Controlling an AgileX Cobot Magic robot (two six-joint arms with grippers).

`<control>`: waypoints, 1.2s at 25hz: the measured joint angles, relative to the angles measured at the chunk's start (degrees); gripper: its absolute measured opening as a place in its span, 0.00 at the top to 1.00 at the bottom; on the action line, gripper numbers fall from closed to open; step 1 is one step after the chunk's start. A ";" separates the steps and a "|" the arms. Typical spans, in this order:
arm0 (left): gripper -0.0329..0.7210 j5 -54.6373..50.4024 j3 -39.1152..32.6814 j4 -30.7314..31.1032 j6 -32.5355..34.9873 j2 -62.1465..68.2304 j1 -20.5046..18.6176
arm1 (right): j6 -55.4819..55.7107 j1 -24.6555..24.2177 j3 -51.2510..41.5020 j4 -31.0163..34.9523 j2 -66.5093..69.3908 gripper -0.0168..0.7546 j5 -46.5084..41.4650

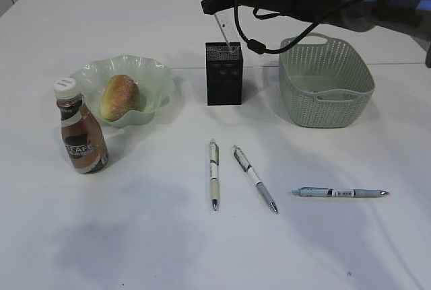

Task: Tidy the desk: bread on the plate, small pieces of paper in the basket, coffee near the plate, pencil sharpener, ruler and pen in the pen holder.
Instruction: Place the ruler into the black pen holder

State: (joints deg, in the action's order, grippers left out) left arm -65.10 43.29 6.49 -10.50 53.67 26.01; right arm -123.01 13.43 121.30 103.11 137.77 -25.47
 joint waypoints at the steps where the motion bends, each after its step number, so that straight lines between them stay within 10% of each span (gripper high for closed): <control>1: 0.42 0.00 0.00 0.00 0.00 0.00 0.00 | 0.00 0.00 0.29 0.00 0.17 0.59 0.02; 30: 0.42 1.59 0.00 0.94 0.00 0.00 0.00 | 1.93 1.30 1.79 0.00 3.35 0.59 -2.84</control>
State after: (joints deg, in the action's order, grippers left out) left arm -63.51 43.29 7.43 -10.50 53.67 26.01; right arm -121.08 14.73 123.09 103.11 141.11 -28.31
